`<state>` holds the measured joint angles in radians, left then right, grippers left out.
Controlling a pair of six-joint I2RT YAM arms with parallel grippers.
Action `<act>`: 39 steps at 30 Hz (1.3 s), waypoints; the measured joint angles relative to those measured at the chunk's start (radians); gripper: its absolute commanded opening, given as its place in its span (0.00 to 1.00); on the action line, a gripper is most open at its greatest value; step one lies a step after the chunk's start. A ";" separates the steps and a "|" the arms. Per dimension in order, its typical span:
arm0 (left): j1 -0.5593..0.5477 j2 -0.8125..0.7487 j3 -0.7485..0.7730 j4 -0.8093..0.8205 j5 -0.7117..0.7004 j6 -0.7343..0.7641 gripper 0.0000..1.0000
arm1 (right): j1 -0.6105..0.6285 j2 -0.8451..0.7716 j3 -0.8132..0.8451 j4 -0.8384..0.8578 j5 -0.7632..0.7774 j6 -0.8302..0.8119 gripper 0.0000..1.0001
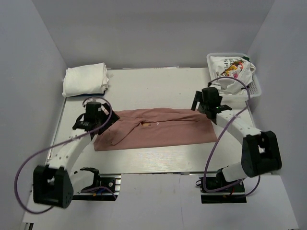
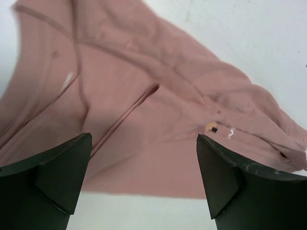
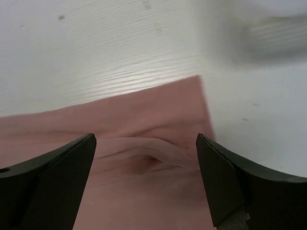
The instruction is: Fold and stack the t-shirts
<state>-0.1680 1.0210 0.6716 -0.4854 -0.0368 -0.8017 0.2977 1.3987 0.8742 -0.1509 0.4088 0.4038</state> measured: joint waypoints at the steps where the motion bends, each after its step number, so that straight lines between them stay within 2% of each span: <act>1: 0.000 0.069 0.023 0.033 0.011 0.012 1.00 | 0.006 0.029 0.016 0.016 -0.040 -0.023 0.90; 8: 0.000 0.490 0.181 0.165 0.060 0.084 1.00 | 0.054 0.270 0.121 0.090 -0.356 -0.134 0.90; 11: 0.000 0.599 0.219 0.176 0.070 0.100 1.00 | 0.069 0.315 0.121 0.085 -0.440 -0.151 0.90; 14: 0.002 0.642 0.265 0.184 0.068 0.113 1.00 | 0.074 0.330 0.113 0.062 -0.478 -0.148 0.90; 18: 0.007 0.693 0.325 0.172 0.040 0.121 1.00 | 0.072 0.235 -0.003 0.054 -0.428 -0.115 0.90; 22: 0.007 0.751 0.396 0.155 0.011 0.135 1.00 | 0.053 0.102 -0.089 -0.061 -0.217 -0.038 0.90; 26: 0.007 0.826 0.491 0.129 -0.016 0.158 1.00 | 0.002 0.031 -0.104 -0.178 -0.024 0.051 0.90; 30: 0.007 0.922 0.617 0.105 -0.022 0.212 1.00 | -0.043 -0.037 -0.105 -0.244 0.060 0.081 0.90; 32: 0.001 0.979 0.701 0.095 -0.015 0.241 1.00 | -0.048 -0.092 -0.116 -0.220 0.027 0.046 0.90; 35: 0.000 1.106 0.882 0.087 0.042 0.285 1.00 | -0.044 -0.190 -0.156 -0.128 -0.106 -0.040 0.90; 39: -0.008 1.288 1.152 0.099 0.159 0.341 1.00 | -0.027 -0.161 -0.154 -0.009 -0.338 -0.127 0.90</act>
<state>-0.1761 2.3089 1.8236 -0.3862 0.1223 -0.4610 0.2703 1.2373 0.7200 -0.1600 0.0711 0.2764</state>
